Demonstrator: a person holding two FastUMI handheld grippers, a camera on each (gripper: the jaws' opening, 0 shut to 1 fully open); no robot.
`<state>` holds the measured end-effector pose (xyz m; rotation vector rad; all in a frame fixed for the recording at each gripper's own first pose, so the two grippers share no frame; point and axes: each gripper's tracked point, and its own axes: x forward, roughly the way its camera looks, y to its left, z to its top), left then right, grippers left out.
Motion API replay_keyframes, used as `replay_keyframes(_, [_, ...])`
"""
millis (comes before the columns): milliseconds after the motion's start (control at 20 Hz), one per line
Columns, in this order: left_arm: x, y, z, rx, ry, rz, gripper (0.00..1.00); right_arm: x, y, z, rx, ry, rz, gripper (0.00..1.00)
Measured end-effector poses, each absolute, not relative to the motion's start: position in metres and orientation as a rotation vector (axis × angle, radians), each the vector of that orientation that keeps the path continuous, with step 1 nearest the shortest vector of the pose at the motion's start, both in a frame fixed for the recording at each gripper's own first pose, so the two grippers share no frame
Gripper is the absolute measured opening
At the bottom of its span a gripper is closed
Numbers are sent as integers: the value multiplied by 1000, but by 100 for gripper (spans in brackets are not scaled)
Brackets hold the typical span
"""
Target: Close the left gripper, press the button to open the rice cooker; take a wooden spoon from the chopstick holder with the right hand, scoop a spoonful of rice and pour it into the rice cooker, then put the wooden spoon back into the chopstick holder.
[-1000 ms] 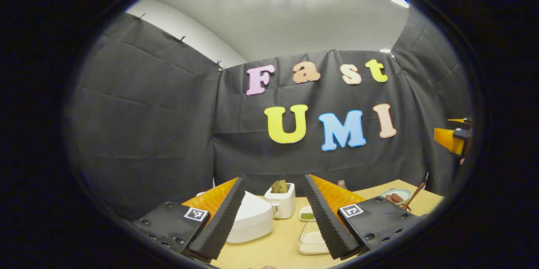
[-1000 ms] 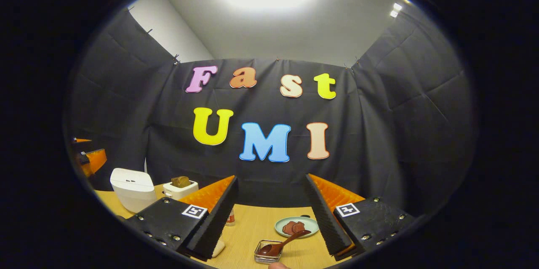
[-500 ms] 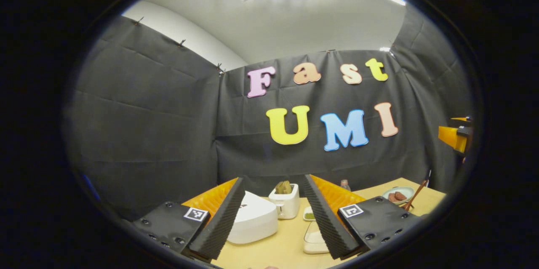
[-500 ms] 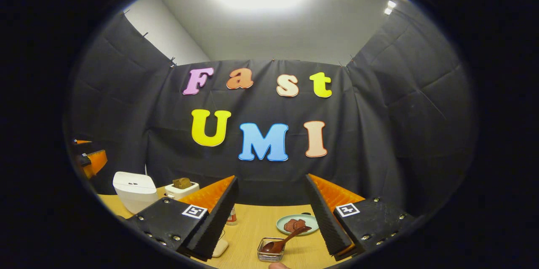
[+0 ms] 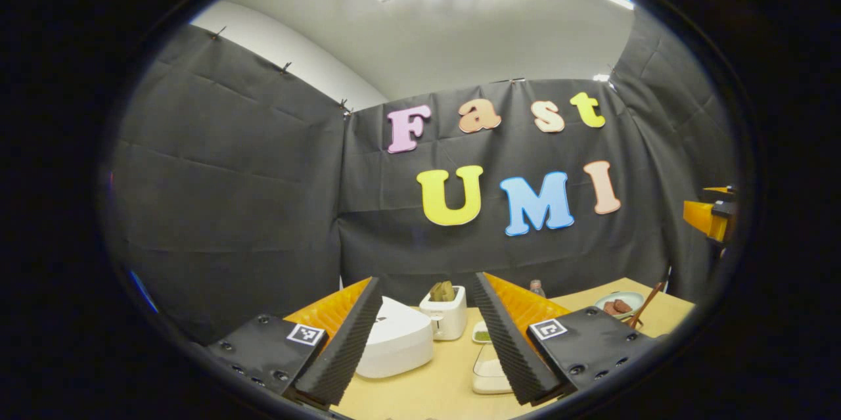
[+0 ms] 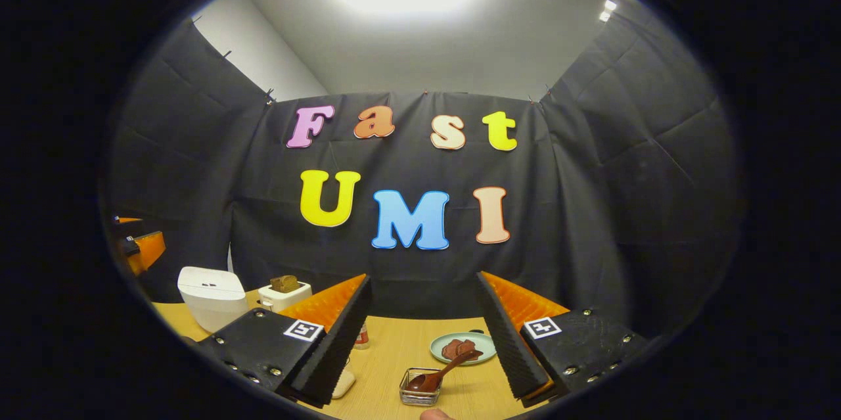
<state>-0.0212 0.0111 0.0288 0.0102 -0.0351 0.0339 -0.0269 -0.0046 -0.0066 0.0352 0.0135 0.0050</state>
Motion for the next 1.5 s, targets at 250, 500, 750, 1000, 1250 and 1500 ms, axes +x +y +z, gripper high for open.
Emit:
replay_keyframes(250, [-21,6,31,6,-41,9,85,-26,-2,-14,29,30,17,95])
replay_keyframes(500, [-13,12,34,2,-49,4,41,-23,3,-18,20,37,21,95])
replay_keyframes(750, [10,41,25,5,-24,32,8,-22,16,-17,14,48,20,95])
replay_keyframes(1000, [53,69,11,16,-34,26,8,-26,25,-13,5,37,-27,95])
replay_keyframes(1250, [107,96,-24,21,17,30,8,-48,16,-18,-23,65,-119,95])
replay_keyframes(1500, [160,122,-76,-14,84,45,8,-78,1,-25,-49,110,-220,95])
